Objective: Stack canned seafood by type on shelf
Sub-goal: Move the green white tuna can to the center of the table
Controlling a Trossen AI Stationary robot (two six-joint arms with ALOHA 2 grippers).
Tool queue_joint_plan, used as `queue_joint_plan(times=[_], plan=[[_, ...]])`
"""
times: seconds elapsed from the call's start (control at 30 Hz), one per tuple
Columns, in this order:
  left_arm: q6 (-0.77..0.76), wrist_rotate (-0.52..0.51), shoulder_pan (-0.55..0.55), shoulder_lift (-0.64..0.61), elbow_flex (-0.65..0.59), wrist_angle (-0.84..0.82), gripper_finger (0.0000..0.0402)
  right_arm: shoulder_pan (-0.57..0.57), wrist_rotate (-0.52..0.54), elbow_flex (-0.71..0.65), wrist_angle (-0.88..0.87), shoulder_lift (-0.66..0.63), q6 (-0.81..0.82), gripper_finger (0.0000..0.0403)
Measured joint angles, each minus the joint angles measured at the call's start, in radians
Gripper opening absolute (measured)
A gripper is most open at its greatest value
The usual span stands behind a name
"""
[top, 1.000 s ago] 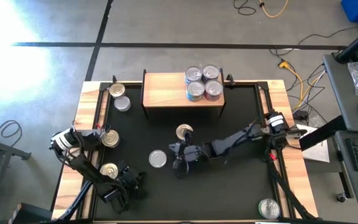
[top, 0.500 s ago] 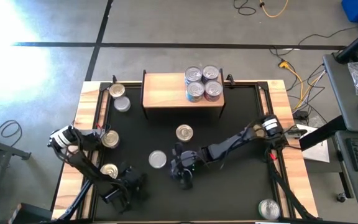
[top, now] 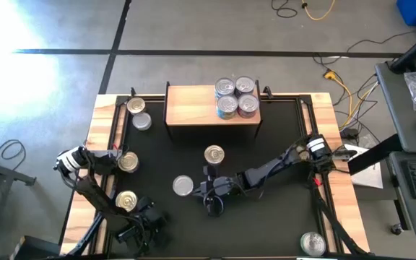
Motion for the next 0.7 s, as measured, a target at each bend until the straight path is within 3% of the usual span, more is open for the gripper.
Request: queue_joint_plan(times=[0.17, 0.37, 0.7], plan=[[-0.034, -0.039, 0.003, -0.002, -0.040, 0.059, 0.0000, -0.034, 0.144, 0.047, -0.018, 0.067, 0.029, 0.0013], [0.003, -0.096, 0.032, 0.001, -0.060, 0.072, 0.0000, -0.068, 0.207, 0.122, -0.073, 0.143, 0.014, 0.0013], [0.220, -0.161, 0.187, 0.003, -0.073, 0.026, 0.0000, -0.040, 0.214, 0.218, -0.202, 0.175, 0.012, 0.0013]])
